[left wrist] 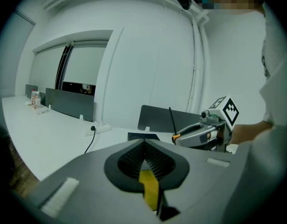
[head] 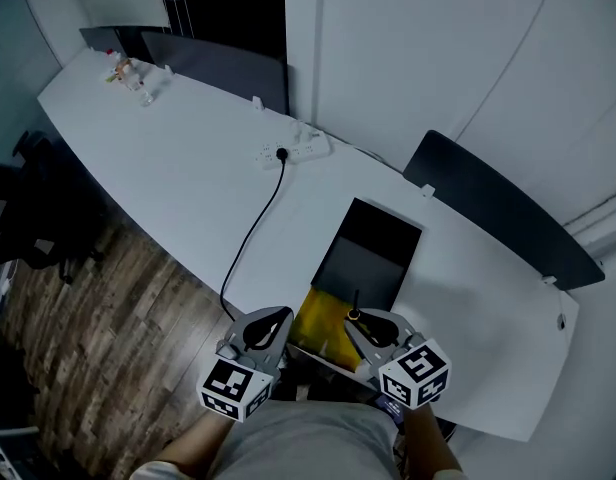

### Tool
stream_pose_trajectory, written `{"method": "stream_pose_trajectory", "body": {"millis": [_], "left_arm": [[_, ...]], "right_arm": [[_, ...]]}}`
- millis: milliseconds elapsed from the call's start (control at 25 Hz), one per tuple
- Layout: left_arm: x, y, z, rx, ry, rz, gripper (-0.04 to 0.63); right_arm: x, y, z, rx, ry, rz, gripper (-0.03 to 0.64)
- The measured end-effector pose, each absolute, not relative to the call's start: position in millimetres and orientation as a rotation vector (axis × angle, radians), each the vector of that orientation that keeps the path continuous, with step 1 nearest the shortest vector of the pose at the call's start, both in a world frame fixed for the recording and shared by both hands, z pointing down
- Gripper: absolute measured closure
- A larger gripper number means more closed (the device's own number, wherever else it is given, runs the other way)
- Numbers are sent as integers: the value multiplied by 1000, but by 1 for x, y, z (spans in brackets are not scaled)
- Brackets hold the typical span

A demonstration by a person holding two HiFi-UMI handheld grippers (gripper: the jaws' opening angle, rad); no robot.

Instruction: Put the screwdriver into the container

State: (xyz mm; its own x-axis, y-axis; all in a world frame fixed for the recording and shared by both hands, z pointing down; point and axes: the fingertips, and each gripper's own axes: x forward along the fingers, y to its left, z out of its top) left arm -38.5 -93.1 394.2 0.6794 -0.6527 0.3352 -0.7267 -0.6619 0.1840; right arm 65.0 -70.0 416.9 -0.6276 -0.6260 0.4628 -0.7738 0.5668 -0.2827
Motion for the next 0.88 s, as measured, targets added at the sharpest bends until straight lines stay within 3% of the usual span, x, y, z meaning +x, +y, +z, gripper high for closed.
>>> {"method": "stream_pose_trajectory", "body": {"millis": [880], "left_arm": [[-36, -96, 441, 2563, -972, 457, 594]], "right_arm": [[67, -66, 484, 1127, -2343, 820, 532]]}}
